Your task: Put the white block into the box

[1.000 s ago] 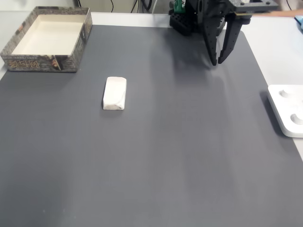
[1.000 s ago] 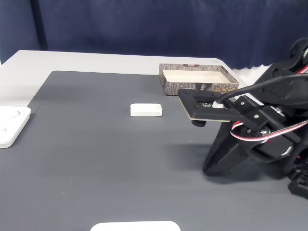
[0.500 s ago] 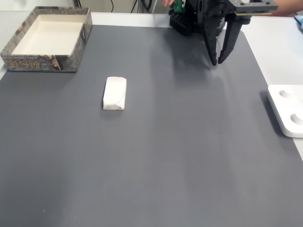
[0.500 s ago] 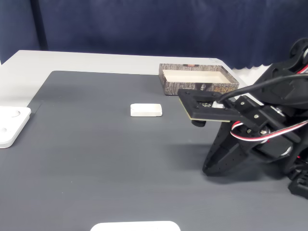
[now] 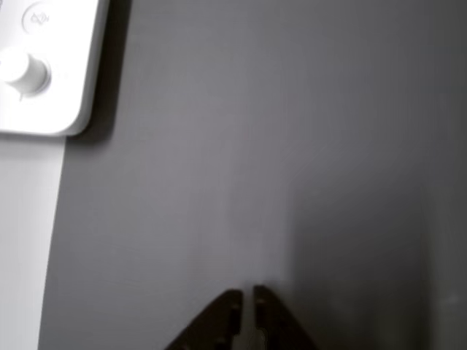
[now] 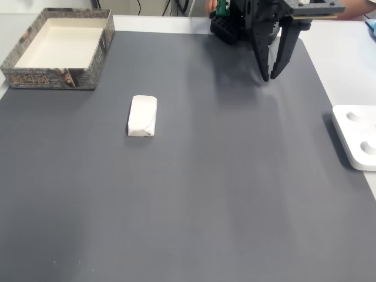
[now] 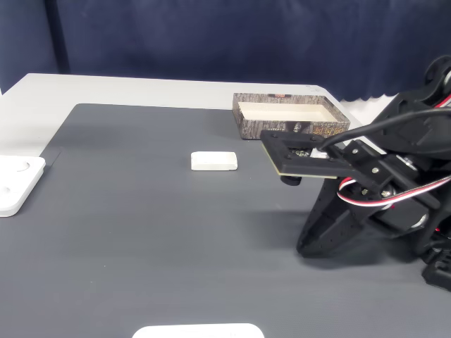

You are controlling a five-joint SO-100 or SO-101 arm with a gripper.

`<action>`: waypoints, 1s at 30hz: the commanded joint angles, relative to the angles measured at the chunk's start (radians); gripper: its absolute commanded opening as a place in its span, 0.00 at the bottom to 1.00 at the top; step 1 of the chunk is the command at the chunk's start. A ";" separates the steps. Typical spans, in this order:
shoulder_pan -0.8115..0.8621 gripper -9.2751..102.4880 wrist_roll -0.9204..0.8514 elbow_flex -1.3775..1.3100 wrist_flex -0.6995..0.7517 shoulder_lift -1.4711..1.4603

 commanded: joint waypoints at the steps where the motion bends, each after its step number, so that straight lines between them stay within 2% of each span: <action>1: -0.012 0.07 -0.034 0.020 0.006 0.035; 4: -0.009 0.07 -0.094 0.015 -0.011 0.034; 9: 0.029 0.07 -0.081 -0.101 -0.018 -0.094; 30: 0.437 0.07 0.333 -0.887 -0.023 -1.054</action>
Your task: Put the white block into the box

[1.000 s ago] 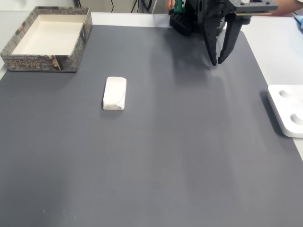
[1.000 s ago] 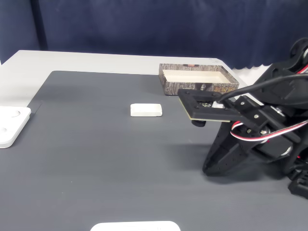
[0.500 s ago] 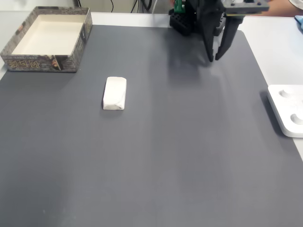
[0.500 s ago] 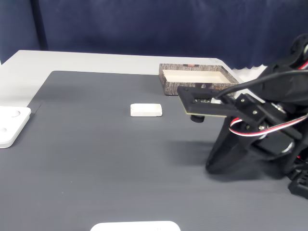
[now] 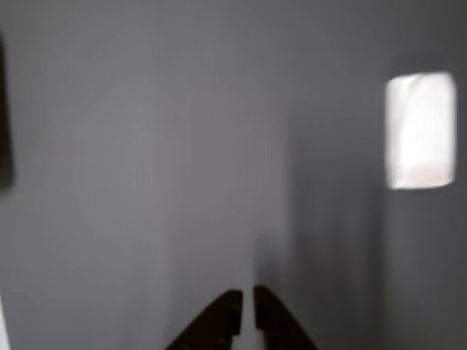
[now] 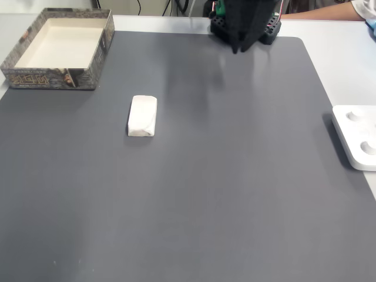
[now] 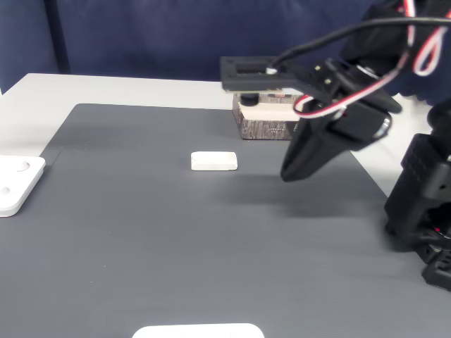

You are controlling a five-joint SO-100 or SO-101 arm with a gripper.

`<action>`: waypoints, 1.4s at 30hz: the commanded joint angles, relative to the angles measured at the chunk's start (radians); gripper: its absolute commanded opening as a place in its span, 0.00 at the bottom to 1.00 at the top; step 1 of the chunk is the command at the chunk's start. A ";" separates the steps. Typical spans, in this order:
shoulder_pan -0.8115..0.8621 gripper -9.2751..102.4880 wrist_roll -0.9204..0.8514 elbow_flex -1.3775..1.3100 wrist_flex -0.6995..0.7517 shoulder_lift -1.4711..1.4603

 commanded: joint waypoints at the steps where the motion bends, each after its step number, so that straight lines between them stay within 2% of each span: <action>1: 0.075 0.07 0.072 -0.189 -0.023 -0.147; 19: 0.278 0.07 0.249 -0.623 -0.081 -0.758; 28: 0.339 0.07 0.334 -0.704 -0.137 -0.862; 37: 0.357 0.07 0.548 -0.732 -0.132 -0.905; 42: 0.364 0.07 0.555 -0.735 -0.130 -0.904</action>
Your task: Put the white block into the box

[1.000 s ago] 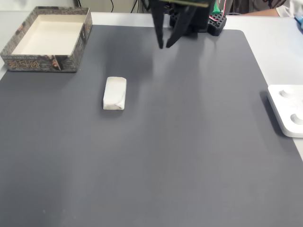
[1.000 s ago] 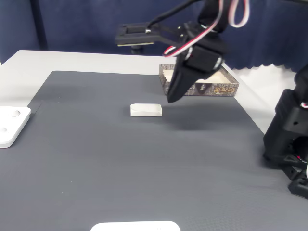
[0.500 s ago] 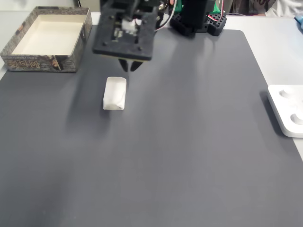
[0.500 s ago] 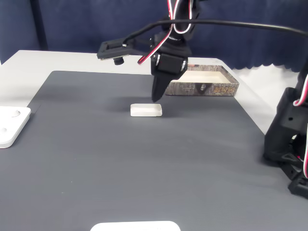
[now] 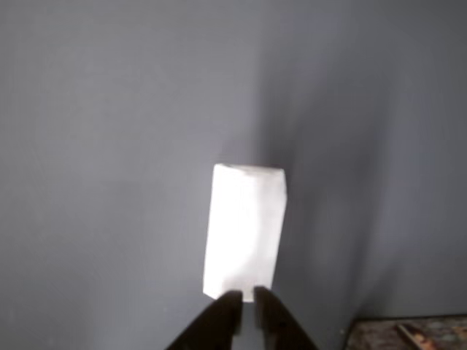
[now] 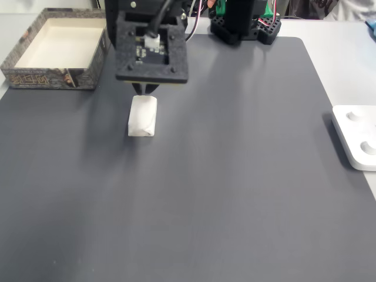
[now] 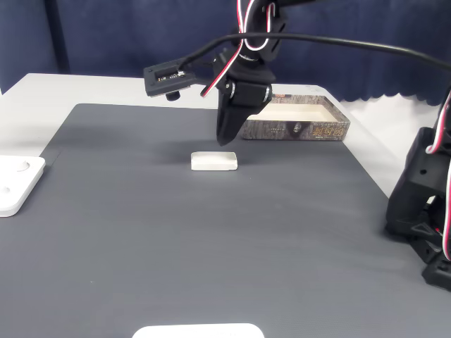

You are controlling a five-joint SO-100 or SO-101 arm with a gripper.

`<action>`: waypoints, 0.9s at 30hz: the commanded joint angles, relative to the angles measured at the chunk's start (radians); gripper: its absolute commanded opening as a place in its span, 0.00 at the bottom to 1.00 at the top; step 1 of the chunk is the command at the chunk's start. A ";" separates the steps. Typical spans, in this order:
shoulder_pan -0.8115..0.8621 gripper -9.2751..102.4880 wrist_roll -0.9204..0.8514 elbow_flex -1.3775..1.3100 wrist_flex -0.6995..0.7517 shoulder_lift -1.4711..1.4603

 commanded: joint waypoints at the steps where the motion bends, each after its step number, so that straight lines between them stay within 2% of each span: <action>1: 0.023 0.07 0.009 -0.071 -0.006 0.009; 9: 0.029 0.08 -0.092 -0.080 -0.014 -0.002; 21: 0.071 0.31 -0.061 -0.100 -0.018 -0.005; 27: 0.072 0.37 -0.046 -0.118 -0.044 -0.031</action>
